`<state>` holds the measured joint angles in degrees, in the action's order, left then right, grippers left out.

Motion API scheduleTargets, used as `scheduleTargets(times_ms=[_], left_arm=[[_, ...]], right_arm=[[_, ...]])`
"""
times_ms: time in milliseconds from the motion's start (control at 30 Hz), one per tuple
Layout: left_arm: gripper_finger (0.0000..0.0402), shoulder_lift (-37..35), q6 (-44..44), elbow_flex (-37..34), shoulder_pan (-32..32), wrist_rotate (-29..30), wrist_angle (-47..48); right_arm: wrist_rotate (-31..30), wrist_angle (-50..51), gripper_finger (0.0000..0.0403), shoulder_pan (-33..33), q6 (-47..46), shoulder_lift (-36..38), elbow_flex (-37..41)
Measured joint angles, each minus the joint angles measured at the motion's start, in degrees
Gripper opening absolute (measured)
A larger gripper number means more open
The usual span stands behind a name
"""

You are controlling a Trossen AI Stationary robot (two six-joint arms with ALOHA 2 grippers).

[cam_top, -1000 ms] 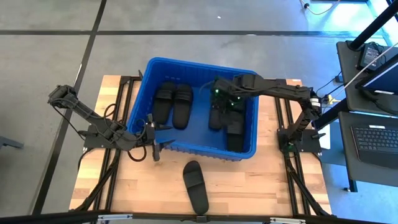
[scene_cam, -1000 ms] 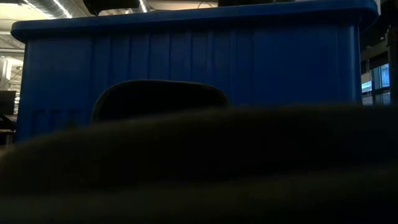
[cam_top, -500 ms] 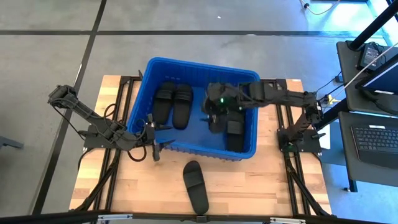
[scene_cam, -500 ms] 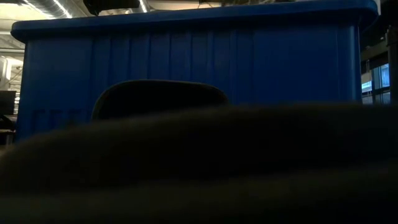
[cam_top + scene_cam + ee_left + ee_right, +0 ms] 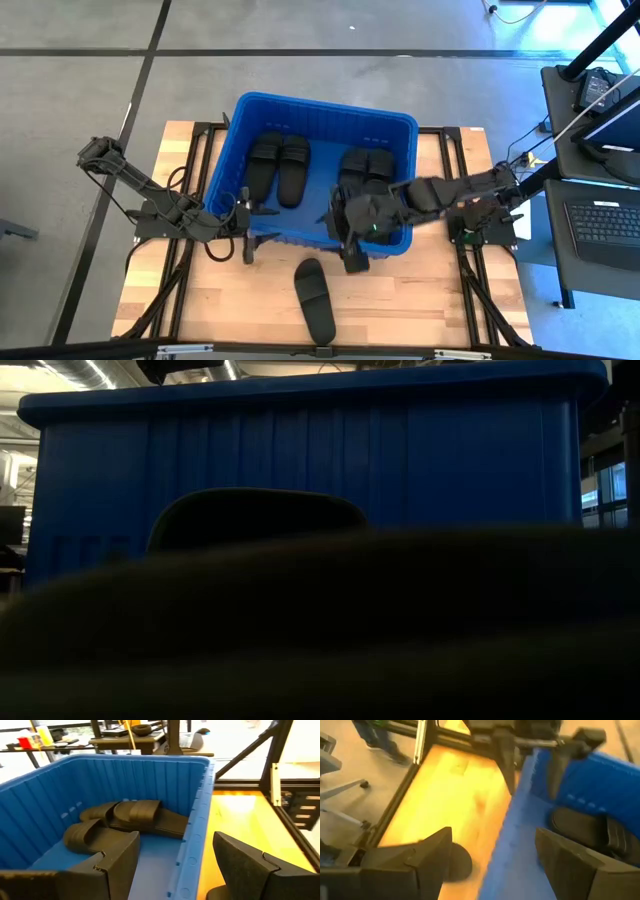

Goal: Pick and place slides into bin
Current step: Put the black slide into the blue bin

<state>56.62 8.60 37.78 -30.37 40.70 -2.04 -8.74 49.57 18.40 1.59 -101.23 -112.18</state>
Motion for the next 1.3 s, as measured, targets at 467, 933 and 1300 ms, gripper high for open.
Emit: scheduleTargets(times_ms=[467, 933, 1300], left_arm=[[0.0248, 0.0, 0.0, 0.0, -0.1, -1.4, -0.1], [0.0248, 0.0, -0.2, 0.0, -0.1, -1.4, 0.0], [0.0248, 0.0, 0.1, 0.0, -0.1, -1.4, 0.1]], right_arm=[[-6.7, -1.2, 0.0284, 12.6, -1.4, -7.8, 0.1], [-9.4, -1.4, 0.0284, 13.8, -1.7, -18.9, 0.1], [-15.0, -2.2, 0.0284, 14.3, -3.0, -28.6, 0.2]])
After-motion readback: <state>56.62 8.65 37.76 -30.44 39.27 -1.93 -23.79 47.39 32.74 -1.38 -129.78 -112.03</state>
